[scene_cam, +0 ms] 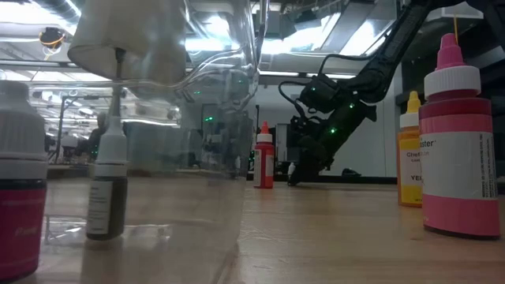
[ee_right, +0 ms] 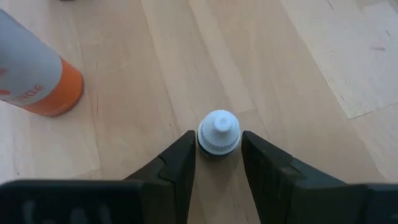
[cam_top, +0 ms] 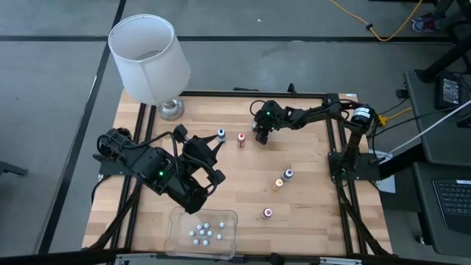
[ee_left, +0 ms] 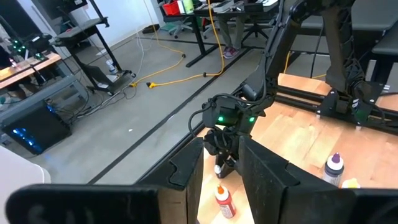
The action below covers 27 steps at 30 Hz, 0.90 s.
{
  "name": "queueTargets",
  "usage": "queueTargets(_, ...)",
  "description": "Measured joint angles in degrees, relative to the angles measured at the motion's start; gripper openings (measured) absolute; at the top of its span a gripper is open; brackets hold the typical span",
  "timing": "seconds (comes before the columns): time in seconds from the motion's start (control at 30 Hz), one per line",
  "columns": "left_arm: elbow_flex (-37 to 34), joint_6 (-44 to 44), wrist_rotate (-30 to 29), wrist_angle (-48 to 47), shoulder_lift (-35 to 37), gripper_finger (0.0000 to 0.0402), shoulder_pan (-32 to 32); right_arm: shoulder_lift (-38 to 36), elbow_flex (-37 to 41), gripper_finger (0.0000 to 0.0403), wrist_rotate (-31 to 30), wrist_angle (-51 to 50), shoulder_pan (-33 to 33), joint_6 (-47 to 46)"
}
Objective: Pick & Place food coloring
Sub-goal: Put the small green food coloring bottle into the bin
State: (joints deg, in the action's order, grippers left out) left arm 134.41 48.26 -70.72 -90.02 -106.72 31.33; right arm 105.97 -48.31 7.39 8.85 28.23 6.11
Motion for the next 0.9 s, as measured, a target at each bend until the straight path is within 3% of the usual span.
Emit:
queueTargets(0.37,0.0,0.03,0.0,0.0,0.0,0.0098,-0.01,-0.11,-0.07,0.0064,0.23,-0.73,0.0,0.09)
queueTargets(0.63,0.0,0.09,-0.07,0.0,0.0,0.0098,-0.37,-1.65,-0.09,0.0077,0.29,-2.75,-0.34,-1.36)
queueTargets(0.9,0.0,-1.91,1.85,0.01,0.0,0.0098,-4.2,-12.22,-0.09,0.0067,0.24,-10.65,-2.4,2.56)
